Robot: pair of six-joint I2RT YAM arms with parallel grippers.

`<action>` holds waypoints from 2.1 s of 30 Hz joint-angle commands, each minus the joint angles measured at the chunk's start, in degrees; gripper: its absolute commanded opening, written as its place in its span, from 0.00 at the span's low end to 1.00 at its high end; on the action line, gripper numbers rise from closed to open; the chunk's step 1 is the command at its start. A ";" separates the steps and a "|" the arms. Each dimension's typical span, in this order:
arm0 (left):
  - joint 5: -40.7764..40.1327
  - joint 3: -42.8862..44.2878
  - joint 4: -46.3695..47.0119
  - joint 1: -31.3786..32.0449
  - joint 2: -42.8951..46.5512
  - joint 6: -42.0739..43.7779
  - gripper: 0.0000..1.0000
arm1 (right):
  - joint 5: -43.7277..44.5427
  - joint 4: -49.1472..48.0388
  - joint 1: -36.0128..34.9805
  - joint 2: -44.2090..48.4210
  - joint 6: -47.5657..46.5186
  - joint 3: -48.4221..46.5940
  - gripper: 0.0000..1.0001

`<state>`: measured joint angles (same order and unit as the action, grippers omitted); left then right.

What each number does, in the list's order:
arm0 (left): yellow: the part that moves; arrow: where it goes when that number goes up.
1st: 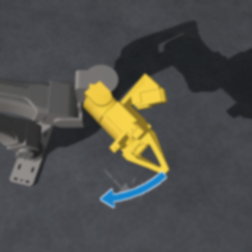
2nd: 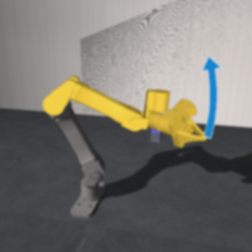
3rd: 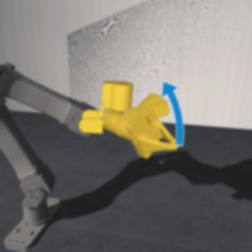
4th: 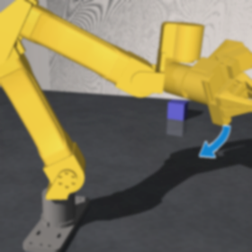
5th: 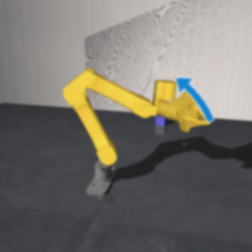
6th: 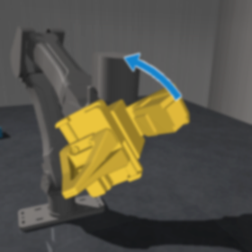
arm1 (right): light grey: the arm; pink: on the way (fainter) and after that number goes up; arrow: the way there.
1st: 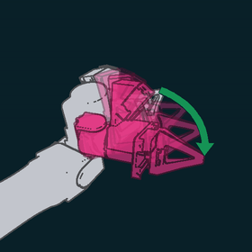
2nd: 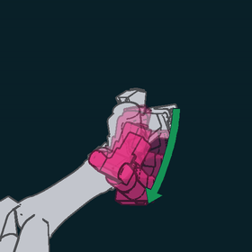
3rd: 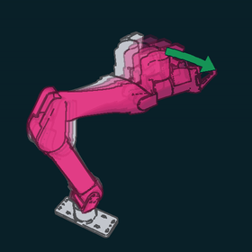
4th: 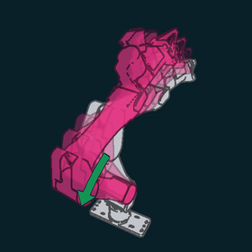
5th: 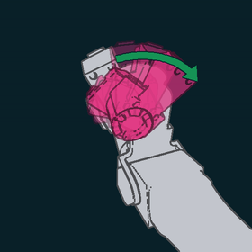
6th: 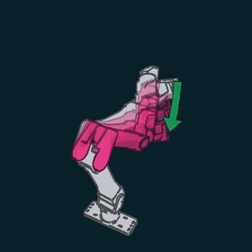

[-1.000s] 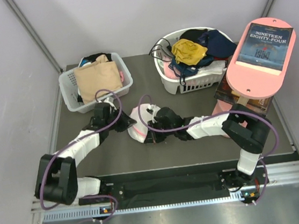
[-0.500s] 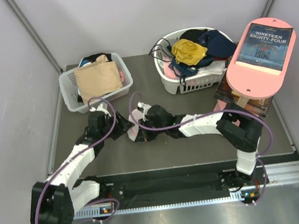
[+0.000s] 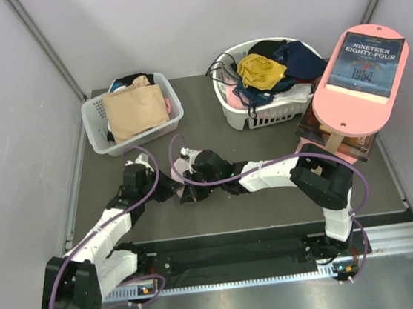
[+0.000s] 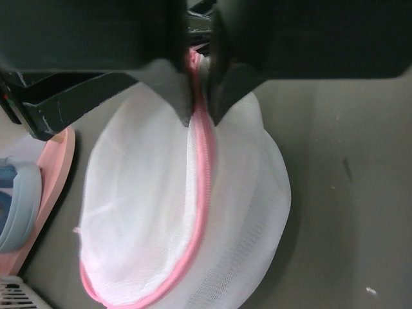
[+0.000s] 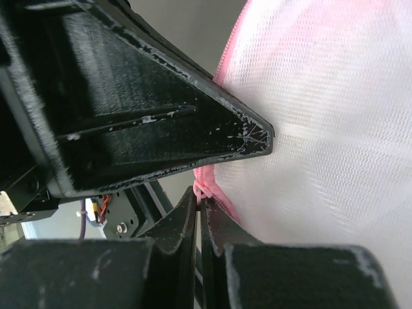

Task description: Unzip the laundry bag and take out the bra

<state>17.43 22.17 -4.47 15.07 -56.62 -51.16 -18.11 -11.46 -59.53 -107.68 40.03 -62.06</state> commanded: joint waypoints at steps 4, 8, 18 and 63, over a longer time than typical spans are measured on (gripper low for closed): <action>0.41 1.82 3.33 -0.13 -1.56 0.71 0.00 | 0.18 -0.40 -0.59 0.71 -1.45 -1.83 0.00; -0.11 1.56 2.98 -0.13 -0.86 0.88 0.00 | 0.44 -0.31 -0.59 1.07 -1.36 -1.22 0.00; -3.01 2.96 0.52 -0.22 -0.77 3.34 0.00 | 1.76 -0.31 0.46 3.96 -0.92 3.17 0.00; -4.08 1.29 -5.20 -1.10 4.07 3.43 0.43 | 1.14 1.71 -1.73 1.51 -2.24 -1.66 0.00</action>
<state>13.23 23.97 -11.66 14.26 -52.01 -46.76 -16.40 -8.67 -60.29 -105.67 38.72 -60.90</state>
